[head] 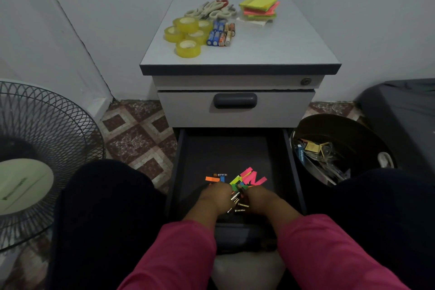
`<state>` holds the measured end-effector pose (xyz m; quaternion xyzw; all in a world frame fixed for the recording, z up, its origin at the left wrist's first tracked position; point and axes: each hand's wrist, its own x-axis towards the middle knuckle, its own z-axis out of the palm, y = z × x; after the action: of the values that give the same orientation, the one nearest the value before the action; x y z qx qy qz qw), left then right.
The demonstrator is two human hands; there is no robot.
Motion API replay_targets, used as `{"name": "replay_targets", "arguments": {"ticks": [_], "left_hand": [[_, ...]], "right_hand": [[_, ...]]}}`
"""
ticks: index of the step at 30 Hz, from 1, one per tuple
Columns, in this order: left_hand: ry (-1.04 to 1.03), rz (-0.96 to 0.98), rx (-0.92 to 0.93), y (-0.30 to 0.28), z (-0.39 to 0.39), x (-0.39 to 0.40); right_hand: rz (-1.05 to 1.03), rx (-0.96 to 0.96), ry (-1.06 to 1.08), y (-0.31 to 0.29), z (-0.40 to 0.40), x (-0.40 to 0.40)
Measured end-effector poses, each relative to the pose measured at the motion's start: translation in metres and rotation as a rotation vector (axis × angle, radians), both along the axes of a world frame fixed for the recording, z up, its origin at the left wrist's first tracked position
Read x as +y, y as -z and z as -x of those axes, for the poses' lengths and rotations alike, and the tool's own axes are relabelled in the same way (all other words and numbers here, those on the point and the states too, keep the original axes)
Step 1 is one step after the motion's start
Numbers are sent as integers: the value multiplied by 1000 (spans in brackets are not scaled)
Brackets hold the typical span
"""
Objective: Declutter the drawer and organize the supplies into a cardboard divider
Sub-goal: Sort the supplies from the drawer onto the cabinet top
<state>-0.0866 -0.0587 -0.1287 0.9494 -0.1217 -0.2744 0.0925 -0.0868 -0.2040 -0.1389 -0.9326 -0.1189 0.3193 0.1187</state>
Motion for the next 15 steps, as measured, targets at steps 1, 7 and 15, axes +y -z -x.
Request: {"name": "replay_targets", "arguments": {"ticks": [1,7,15], "left_hand": [[4,1,3,-1,0,-1],[67,-98,1,8,4,-8],[-41,-48,41,10,4,-7]], "right_hand": [[6,-6,-7,0,-1,0],[19,-3,-11,-2,-1,-2],[22,33,20,-11,1,-2]]}}
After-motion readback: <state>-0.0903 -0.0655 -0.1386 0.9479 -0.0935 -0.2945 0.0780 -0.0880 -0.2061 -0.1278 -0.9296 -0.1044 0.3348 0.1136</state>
